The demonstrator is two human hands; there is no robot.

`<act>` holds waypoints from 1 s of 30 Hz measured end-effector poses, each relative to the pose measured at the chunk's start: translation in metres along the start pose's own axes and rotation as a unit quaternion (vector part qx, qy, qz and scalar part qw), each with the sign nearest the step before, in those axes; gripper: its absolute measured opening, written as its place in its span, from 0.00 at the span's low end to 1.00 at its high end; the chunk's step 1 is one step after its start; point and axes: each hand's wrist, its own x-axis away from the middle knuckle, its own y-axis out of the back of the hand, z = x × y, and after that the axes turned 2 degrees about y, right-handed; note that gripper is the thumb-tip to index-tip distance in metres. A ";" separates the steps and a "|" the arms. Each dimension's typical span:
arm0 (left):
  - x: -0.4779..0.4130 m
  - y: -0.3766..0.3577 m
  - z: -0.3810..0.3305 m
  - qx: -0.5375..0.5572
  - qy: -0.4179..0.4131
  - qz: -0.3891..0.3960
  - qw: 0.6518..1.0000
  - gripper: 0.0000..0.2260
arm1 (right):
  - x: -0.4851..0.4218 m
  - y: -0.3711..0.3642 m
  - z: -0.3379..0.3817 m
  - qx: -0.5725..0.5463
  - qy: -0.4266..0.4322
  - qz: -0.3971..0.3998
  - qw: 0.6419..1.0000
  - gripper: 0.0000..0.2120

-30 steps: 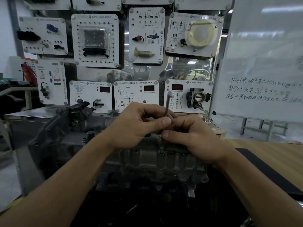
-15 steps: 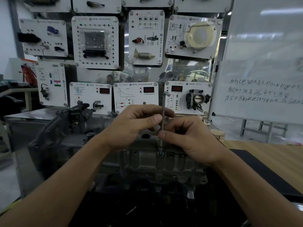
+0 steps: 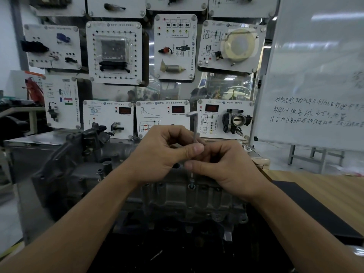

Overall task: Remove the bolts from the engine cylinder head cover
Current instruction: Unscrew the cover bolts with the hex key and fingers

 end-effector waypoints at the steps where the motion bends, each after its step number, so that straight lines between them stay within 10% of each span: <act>1: 0.000 -0.001 0.000 0.007 0.002 -0.002 1.000 0.05 | 0.000 0.000 0.000 0.001 0.002 -0.005 1.000 0.12; 30: 0.003 0.007 0.003 0.011 0.028 0.035 0.999 0.09 | 0.002 0.001 0.001 -0.003 -0.006 -0.004 1.000 0.05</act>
